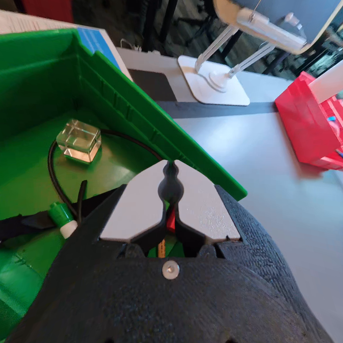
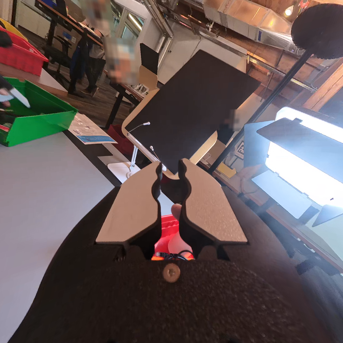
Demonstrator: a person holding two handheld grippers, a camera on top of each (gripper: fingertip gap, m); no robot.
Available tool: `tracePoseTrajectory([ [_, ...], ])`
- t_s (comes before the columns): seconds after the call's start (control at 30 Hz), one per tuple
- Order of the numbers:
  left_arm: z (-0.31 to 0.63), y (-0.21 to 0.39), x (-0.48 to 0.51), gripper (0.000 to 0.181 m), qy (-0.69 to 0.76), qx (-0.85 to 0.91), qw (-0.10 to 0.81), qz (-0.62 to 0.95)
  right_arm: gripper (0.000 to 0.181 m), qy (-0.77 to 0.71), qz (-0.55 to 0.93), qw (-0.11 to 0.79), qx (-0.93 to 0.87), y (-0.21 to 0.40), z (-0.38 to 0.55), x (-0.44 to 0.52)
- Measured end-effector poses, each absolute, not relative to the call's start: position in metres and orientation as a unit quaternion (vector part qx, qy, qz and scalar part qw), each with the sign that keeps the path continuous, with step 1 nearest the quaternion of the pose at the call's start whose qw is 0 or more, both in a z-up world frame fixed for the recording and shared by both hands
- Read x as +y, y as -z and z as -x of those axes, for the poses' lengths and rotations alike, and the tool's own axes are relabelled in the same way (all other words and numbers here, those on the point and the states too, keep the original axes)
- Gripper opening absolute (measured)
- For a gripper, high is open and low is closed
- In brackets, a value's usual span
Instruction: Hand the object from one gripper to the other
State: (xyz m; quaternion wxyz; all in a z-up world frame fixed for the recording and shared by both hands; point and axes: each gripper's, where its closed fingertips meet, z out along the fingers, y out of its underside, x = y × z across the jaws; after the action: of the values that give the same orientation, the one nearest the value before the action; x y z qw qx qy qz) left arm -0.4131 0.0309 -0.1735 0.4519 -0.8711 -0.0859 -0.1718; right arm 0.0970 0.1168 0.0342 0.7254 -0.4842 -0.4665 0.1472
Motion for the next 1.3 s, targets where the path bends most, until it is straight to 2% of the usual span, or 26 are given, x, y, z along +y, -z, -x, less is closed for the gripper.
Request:
tracePoseTrajectory([
  [0.07,0.406,0.2,0.029,0.022,0.178,-0.084,0.396,0.897,0.016,-0.154,0.476,0.73,-0.466,-0.039,-0.097,0.11],
  [0.1,0.402,0.213,0.031,0.026,0.185,-0.081,0.376,0.904,0.016,-0.152,0.474,0.731,-0.467,-0.04,-0.096,0.108],
  [0.27,0.379,0.232,0.037,0.025,0.2,-0.032,0.342,0.918,0.016,-0.136,0.465,0.738,-0.469,-0.046,-0.1,0.102],
  [0.33,0.379,0.235,0.038,0.018,0.184,-0.023,0.335,0.924,0.016,-0.15,0.46,0.74,-0.467,-0.049,-0.099,0.099],
  [0.37,0.379,0.235,0.038,0.008,0.182,-0.021,0.335,0.924,0.016,-0.155,0.458,0.741,-0.466,-0.049,-0.098,0.099],
  [0.43,0.383,0.232,0.038,0.007,0.167,-0.016,0.342,0.924,0.016,-0.151,0.456,0.742,-0.468,-0.049,-0.096,0.098],
  [0.53,0.394,0.195,0.037,0.006,0.131,-0.019,0.397,0.908,0.016,-0.134,0.455,0.742,-0.474,-0.048,-0.096,0.098],
  [0.87,0.371,0.003,-0.011,0.005,0.005,0.056,0.644,0.763,0.015,-0.14,0.443,0.748,-0.473,-0.053,-0.092,0.09],
  [1.17,0.284,-0.083,-0.062,0.004,0.029,0.177,0.755,0.63,0.015,-0.147,0.424,0.741,-0.498,-0.051,-0.07,0.073],
  [1.3,0.227,-0.099,-0.085,0.0,0.03,0.265,0.769,0.58,0.025,-0.211,0.41,0.729,-0.505,-0.051,-0.044,0.052],
])
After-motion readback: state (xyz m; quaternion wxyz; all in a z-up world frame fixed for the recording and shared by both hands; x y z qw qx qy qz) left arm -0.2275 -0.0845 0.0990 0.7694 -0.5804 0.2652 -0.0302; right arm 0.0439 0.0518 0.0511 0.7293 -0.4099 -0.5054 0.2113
